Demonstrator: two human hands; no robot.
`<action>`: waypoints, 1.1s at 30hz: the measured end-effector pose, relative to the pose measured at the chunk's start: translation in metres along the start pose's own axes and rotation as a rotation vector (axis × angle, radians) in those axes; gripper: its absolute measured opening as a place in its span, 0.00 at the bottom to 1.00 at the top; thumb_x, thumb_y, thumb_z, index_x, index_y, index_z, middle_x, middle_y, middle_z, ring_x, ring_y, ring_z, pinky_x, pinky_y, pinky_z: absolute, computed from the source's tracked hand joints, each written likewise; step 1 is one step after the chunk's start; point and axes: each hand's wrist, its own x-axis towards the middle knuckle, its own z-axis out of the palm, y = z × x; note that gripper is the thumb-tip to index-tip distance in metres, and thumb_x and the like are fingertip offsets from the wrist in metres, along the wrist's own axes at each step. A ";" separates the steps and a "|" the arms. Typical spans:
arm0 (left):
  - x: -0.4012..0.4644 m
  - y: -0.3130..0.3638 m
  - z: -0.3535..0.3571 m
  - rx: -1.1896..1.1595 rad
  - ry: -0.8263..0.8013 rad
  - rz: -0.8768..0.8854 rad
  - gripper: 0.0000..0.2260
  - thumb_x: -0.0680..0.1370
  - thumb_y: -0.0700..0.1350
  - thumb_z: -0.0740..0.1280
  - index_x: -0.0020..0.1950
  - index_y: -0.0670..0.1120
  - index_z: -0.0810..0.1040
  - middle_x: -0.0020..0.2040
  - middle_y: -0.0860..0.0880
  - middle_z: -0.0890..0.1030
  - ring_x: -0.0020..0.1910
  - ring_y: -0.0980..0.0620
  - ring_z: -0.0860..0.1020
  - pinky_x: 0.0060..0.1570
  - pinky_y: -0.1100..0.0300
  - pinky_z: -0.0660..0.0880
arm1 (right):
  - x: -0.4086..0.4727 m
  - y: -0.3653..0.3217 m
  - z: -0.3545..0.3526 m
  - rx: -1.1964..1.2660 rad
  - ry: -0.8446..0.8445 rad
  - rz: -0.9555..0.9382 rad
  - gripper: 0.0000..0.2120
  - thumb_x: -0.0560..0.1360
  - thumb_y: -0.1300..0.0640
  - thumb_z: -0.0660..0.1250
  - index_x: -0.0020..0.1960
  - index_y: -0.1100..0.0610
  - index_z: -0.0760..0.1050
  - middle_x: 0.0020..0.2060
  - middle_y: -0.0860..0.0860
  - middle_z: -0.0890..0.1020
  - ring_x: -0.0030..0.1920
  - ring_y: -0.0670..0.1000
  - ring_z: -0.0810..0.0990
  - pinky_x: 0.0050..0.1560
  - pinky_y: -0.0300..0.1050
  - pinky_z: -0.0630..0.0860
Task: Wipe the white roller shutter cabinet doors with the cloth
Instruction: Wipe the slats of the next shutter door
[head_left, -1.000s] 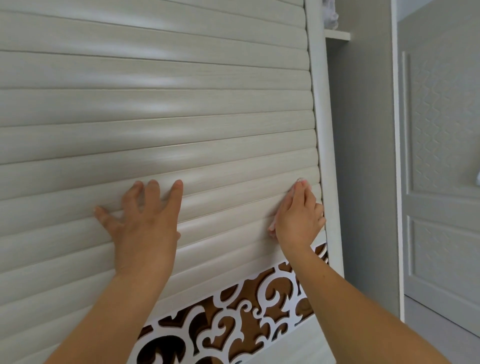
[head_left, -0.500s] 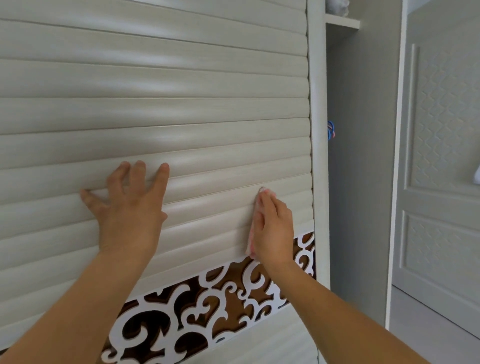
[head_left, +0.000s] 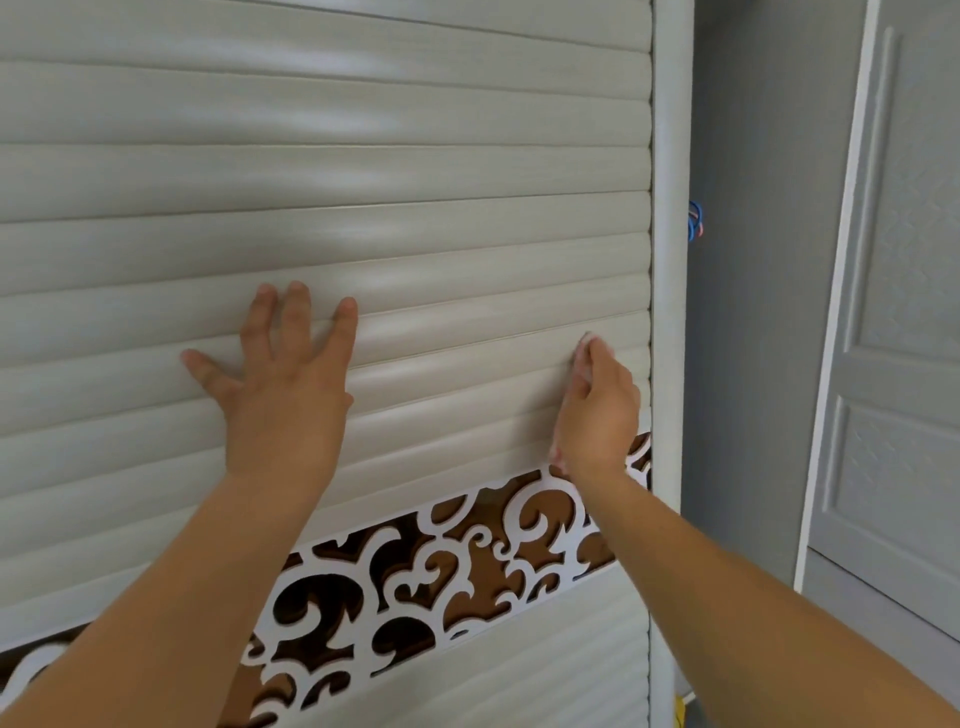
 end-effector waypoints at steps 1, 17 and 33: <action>0.000 0.000 0.001 0.001 0.004 0.006 0.35 0.76 0.47 0.66 0.76 0.55 0.48 0.76 0.44 0.45 0.74 0.44 0.40 0.63 0.25 0.50 | -0.012 -0.004 0.006 0.015 -0.014 -0.030 0.15 0.81 0.53 0.50 0.60 0.56 0.71 0.47 0.48 0.75 0.48 0.49 0.73 0.52 0.44 0.72; -0.043 -0.035 0.028 0.058 -0.066 0.101 0.42 0.75 0.38 0.67 0.74 0.57 0.39 0.72 0.47 0.29 0.72 0.42 0.30 0.64 0.26 0.45 | -0.059 -0.030 -0.005 0.135 -0.203 0.015 0.18 0.81 0.59 0.55 0.68 0.51 0.71 0.66 0.49 0.72 0.66 0.48 0.69 0.61 0.31 0.62; -0.118 -0.004 0.066 -0.120 0.221 0.110 0.22 0.60 0.28 0.74 0.50 0.45 0.80 0.43 0.45 0.79 0.47 0.42 0.74 0.58 0.43 0.59 | -0.150 0.006 -0.038 0.495 -0.235 0.038 0.16 0.78 0.61 0.62 0.56 0.39 0.74 0.54 0.39 0.76 0.57 0.40 0.75 0.58 0.34 0.73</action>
